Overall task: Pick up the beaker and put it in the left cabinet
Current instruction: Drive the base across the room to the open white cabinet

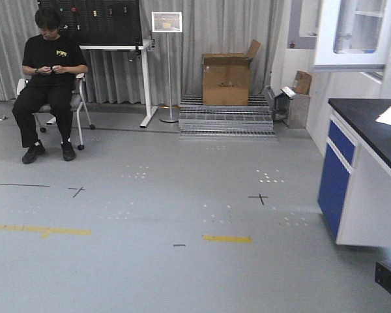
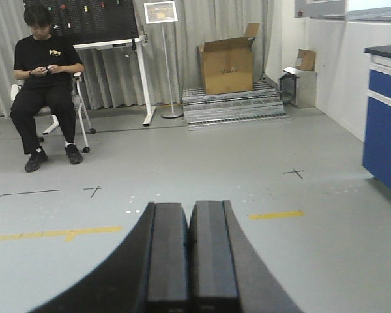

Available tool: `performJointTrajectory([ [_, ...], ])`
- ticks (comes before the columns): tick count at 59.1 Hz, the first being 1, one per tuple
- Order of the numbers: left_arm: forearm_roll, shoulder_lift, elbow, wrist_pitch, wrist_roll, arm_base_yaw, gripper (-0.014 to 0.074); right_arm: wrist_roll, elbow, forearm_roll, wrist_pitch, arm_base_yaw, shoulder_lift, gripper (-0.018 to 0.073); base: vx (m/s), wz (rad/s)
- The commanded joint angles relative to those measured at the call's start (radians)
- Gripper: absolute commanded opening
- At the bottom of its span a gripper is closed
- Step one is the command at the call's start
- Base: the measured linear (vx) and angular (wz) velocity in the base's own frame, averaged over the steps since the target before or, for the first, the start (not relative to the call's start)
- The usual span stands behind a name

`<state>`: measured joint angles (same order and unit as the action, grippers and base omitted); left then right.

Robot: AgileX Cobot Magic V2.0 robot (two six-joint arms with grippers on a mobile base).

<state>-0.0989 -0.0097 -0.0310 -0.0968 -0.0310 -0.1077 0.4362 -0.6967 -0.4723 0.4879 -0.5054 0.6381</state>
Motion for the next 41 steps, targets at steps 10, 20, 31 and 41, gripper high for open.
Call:
performJointTrajectory([
  [10,0.003,-0.019,-0.015,0.089,-0.003,-0.006,-0.0008,-0.005,-0.03,-0.026,-0.076,0.003,0.0,-0.0003,0.7,0.15],
  [20,0.003,-0.019,-0.015,0.089,-0.003,-0.006,-0.0008,-0.005,-0.03,-0.026,-0.076,0.003,0.0,-0.0003,0.71,0.11],
  [31,0.003,-0.019,-0.015,0.089,-0.003,-0.006,-0.0008,-0.005,-0.03,-0.025,-0.076,0.003,0.0,-0.0003,0.72,0.04],
  [41,0.003,-0.019,-0.015,0.089,-0.003,-0.006,-0.0008,-0.005,-0.03,-0.025,-0.075,0.003,0.0,-0.0003,0.72,-0.03],
])
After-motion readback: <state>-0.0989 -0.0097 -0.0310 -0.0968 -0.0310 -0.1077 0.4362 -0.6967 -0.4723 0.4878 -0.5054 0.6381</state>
